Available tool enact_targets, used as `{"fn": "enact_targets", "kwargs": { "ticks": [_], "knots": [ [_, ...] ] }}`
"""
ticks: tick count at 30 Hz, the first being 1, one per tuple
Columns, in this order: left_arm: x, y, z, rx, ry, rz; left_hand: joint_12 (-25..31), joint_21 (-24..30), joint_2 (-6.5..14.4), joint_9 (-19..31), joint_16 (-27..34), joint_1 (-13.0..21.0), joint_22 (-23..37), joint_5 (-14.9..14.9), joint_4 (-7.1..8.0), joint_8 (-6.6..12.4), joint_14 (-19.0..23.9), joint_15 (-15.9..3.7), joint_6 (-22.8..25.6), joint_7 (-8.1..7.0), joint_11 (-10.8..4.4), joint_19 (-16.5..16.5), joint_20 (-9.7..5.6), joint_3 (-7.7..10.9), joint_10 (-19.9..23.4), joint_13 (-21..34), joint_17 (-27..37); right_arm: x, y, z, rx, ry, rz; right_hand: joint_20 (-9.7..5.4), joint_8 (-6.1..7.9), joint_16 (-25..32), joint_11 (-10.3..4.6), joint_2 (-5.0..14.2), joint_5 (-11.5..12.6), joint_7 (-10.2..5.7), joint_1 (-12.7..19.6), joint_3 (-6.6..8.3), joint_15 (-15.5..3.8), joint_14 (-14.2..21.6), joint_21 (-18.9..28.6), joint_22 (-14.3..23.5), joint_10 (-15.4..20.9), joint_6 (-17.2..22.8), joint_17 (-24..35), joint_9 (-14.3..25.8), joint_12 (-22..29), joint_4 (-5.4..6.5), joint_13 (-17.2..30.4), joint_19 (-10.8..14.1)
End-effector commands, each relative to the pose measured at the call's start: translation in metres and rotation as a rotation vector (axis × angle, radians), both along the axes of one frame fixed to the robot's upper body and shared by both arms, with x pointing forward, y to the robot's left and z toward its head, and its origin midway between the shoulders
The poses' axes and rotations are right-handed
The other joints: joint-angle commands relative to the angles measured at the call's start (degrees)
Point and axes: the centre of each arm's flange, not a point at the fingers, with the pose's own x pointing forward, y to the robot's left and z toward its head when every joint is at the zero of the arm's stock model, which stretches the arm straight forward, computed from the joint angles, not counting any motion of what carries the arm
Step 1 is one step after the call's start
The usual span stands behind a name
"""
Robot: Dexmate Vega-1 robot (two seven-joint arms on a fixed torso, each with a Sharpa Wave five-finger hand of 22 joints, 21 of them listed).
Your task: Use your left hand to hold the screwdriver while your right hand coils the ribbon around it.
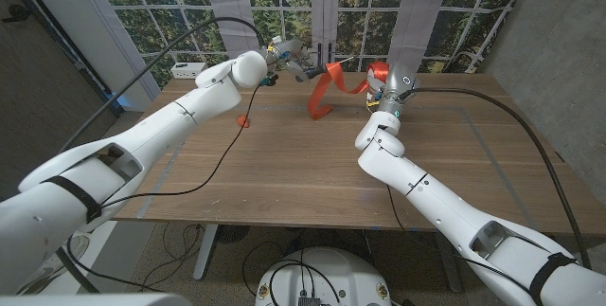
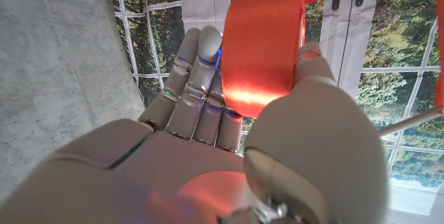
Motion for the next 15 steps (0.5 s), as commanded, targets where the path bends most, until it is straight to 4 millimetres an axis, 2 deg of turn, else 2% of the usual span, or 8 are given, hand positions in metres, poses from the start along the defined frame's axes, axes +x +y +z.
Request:
{"fn": "enact_targets", "kwargs": {
  "ticks": [1,15],
  "knots": [
    [-0.003,0.005,-0.003,-0.008,0.038,-0.013,0.3,0.3,8.3,0.2,0.3,8.2,0.2,0.1,0.29,0.33,9.8,-15.03,4.0,2.43,-0.98,-0.4,-0.30,0.68,1.5,2.1,19.1,0.017,0.004,0.030,-0.045,-0.010,-0.004,-1.42,0.26,-0.3,-2.27,12.85,0.4,-0.25,12.5,0.08,-5.10,2.4,0.0,0.0,2.5,0.8,0.0,0.1,0.2,0.37,17.8,0.2],
    [0.000,0.001,-0.005,0.014,0.066,-0.022,0.3,0.6,8.2,0.2,0.3,8.1,0.2,0.0,0.36,0.27,10.2,-15.02,4.5,2.53,-1.10,-0.3,-0.39,0.56,2.0,1.9,19.4,0.020,0.017,0.063,-0.074,-0.056,0.013,-1.44,0.06,-0.3,-2.31,12.91,0.4,-0.29,12.4,0.06,-5.06,2.8,-0.1,0.0,2.5,0.9,0.1,-0.1,0.1,0.49,18.0,0.0]
  ]
}}
